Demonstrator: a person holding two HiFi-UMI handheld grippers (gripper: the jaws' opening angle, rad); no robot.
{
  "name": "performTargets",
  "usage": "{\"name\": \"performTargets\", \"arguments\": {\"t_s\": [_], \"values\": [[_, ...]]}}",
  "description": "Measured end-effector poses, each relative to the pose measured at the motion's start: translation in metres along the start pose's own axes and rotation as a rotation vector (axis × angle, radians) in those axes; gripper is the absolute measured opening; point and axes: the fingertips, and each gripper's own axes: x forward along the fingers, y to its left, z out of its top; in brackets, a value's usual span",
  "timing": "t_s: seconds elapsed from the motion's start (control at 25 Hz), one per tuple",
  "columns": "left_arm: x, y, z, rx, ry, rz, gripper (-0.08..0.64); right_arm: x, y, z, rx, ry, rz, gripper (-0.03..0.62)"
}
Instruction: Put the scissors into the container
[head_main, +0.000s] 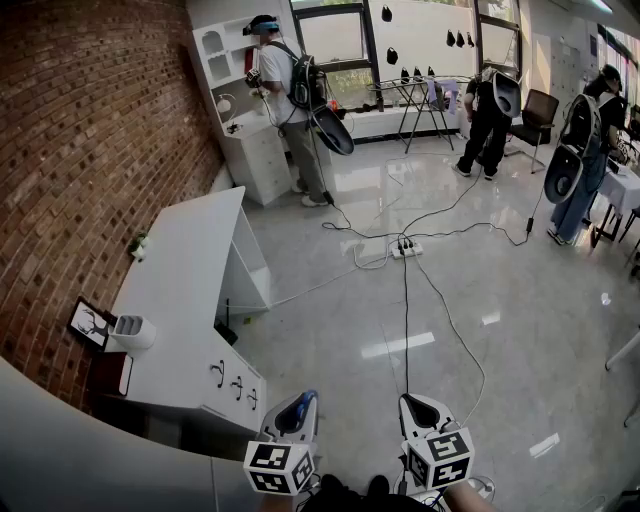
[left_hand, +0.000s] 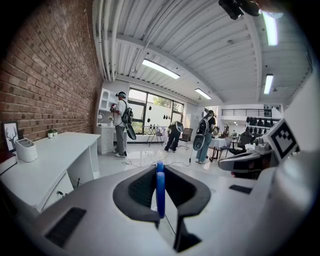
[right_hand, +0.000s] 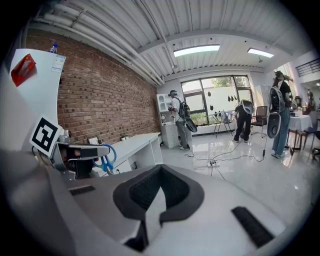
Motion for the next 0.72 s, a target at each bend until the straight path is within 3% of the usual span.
{"name": "performTargets", "arguments": {"t_s": [0.72], "values": [[-0.003, -0.015, -0.003, -0.009, -0.007, 0.000, 0.046, -0.012, -0.012, 0.000, 0.040, -0.047, -0.025, 0.000]]}}
